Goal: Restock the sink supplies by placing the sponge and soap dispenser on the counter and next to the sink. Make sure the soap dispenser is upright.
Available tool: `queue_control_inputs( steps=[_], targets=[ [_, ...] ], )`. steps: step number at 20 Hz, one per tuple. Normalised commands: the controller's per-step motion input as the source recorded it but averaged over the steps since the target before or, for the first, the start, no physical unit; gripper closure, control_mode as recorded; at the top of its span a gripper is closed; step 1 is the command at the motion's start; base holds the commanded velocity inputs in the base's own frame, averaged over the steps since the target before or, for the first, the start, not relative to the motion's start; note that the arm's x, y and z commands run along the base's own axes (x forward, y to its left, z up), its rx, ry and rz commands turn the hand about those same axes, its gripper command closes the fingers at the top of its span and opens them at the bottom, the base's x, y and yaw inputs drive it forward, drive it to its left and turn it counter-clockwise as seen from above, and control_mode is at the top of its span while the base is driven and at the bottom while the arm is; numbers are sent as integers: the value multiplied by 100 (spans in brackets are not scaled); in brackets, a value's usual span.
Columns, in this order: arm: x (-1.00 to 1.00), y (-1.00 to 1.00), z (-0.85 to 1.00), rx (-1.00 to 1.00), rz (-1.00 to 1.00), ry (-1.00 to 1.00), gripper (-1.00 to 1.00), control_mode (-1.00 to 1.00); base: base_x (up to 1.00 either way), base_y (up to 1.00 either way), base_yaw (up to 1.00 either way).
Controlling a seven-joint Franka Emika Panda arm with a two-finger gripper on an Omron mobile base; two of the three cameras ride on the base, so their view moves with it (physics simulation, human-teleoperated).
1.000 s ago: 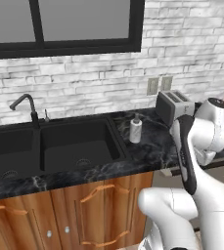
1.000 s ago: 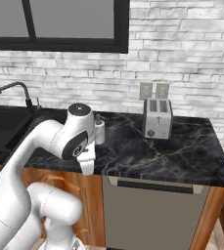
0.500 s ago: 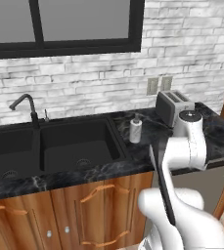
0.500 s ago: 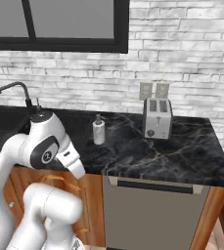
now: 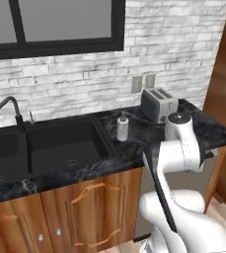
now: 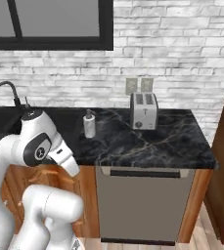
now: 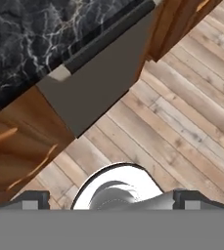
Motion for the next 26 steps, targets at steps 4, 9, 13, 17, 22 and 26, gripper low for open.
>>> queue_control_inputs(
  steps=[4, 9, 13, 17, 22, 26],
  targets=[
    [0, 0, 0, 0, 0, 0, -100, 100, -42, 1, -82],
    [0, 0, 0, 0, 0, 0, -100, 100, -11, 3, -92],
    [0, 0, 0, 0, 0, 0, -100, 100, 0, 0, -96],
    [0, 0, 0, 0, 0, 0, -100, 100, 0, 1, -98],
    [0, 0, 0, 0, 0, 0, -100, 100, 20, 4, -93],
    [0, 0, 0, 0, 0, 0, -100, 100, 48, 3, -86]
  ],
)
